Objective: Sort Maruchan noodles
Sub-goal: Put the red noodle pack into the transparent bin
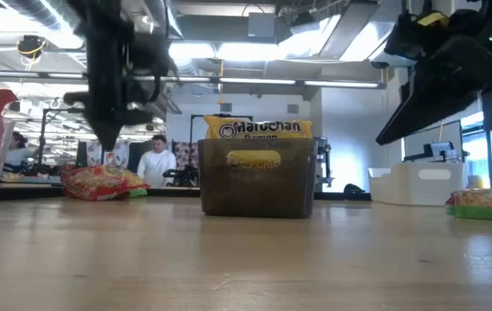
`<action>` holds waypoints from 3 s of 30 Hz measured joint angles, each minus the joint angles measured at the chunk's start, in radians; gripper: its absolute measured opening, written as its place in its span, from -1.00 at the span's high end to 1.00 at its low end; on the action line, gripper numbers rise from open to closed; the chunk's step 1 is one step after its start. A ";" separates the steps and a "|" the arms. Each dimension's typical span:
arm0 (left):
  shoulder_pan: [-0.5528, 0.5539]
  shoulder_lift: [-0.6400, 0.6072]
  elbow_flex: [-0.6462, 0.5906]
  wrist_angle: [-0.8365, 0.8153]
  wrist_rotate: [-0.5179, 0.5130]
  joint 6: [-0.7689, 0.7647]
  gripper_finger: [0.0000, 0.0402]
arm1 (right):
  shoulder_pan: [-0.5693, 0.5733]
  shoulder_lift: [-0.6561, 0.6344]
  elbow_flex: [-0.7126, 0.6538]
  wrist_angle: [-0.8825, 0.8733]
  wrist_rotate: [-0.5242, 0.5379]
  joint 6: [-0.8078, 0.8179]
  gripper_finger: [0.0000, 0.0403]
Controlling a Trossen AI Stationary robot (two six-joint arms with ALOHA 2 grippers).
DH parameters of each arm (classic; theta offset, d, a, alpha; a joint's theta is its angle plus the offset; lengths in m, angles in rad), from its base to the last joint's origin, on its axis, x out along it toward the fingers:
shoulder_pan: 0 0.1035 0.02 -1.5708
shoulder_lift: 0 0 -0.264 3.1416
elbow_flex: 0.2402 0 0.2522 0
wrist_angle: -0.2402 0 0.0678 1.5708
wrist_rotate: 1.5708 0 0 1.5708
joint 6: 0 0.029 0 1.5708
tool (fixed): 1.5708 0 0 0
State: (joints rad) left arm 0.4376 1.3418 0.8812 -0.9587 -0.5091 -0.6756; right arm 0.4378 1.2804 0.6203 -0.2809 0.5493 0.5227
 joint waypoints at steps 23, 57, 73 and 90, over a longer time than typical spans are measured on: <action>-0.006 -0.001 -0.228 0.352 0.282 0.070 0.99 | 0.000 0.000 -0.015 0.057 0.019 -0.007 0.43; -0.654 0.214 -0.060 0.600 0.501 -0.313 1.00 | 0.001 0.000 -0.015 0.048 0.007 -0.007 0.43; -0.828 0.548 0.290 0.621 0.524 -0.312 1.00 | 0.002 0.000 -0.015 0.065 -0.070 -0.002 0.43; -0.928 0.752 0.790 0.577 0.271 -0.060 0.99 | 0.230 0.000 -0.015 0.360 -0.099 0.130 0.43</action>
State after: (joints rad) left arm -0.4901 2.0937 1.6716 -0.3820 -0.2385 -0.7351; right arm 0.6679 1.2808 0.6056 0.0787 0.4507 0.6529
